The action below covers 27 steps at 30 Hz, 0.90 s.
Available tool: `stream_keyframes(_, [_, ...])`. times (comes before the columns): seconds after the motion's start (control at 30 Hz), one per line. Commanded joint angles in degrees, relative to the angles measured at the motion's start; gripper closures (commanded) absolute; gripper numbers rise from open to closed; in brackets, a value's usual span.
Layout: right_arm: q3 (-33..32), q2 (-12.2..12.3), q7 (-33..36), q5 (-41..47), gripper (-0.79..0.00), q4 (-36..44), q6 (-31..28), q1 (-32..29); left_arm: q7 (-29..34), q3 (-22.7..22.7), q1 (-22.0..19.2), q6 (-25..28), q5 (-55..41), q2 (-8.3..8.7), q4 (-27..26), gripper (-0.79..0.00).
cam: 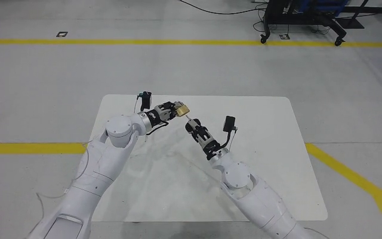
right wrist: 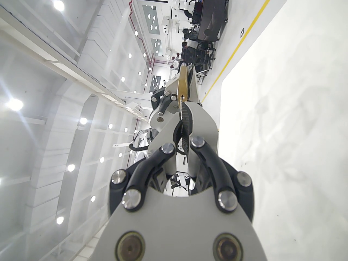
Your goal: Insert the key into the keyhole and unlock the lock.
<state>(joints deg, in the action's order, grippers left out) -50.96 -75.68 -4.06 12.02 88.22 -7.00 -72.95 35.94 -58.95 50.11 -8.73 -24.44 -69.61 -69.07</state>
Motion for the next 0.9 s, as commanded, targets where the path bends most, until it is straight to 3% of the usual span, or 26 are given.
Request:
stream_keyframes(0.0, [0.17,-0.19,-0.17,-0.79,0.0,-0.08,0.16,0.08,-0.1,-0.1,0.03,-0.2,0.08,-0.05,0.05,0.0])
stream_keyframes(0.87, [-0.64,-2.34,-0.26,-2.7,0.0,-1.13,2.11,0.47,1.42,-1.04,-0.03,-0.51,0.58,-0.61,0.53,0.0])
